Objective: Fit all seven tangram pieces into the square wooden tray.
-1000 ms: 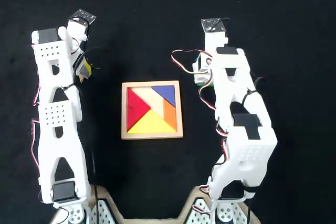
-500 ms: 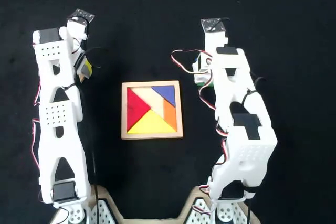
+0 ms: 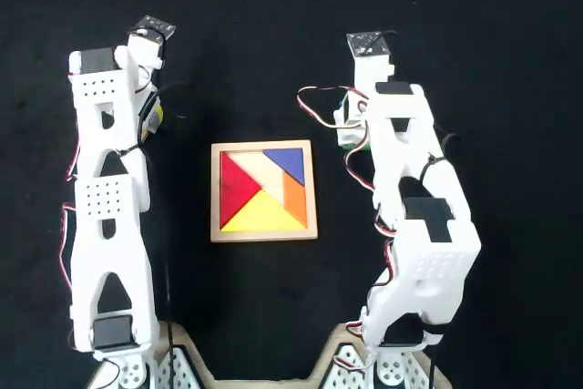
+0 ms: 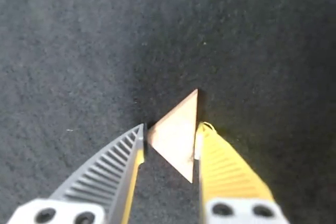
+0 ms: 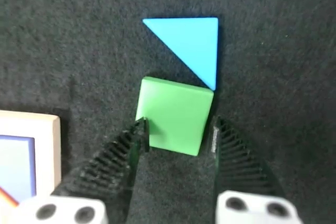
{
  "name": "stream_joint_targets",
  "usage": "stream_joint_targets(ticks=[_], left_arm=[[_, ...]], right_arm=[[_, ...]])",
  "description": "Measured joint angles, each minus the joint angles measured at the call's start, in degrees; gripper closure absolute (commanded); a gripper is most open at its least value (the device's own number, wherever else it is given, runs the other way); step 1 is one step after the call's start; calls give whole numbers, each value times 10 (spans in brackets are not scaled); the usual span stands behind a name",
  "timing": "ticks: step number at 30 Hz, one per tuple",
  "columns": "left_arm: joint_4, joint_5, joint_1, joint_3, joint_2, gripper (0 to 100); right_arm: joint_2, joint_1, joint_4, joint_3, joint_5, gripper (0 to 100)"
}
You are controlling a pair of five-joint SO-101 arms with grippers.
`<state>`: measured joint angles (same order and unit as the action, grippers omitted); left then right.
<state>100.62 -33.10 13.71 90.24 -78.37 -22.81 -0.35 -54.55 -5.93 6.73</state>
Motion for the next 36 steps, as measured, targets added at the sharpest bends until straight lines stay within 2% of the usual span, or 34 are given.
stream_joint_targets(ticks=[3, 7, 13, 22, 27, 36], left_arm=[[0, 0, 0, 2, -8, 872], [0, 1, 0, 10, -15, 922], [0, 3, 0, 7, -15, 924], [0, 69, -12, -31, 22, 924], [-3, 119, -33, -149, 119, 923], [-4, 238, -113, -491, 473, 923]], right_arm=[[0, 0, 0, 0, 3, 811], [0, 0, 0, 0, 3, 811], [0, 0, 0, 0, 3, 811], [0, 0, 0, -1, 3, 811], [0, 0, 0, -1, 3, 811], [0, 0, 0, -1, 3, 811]])
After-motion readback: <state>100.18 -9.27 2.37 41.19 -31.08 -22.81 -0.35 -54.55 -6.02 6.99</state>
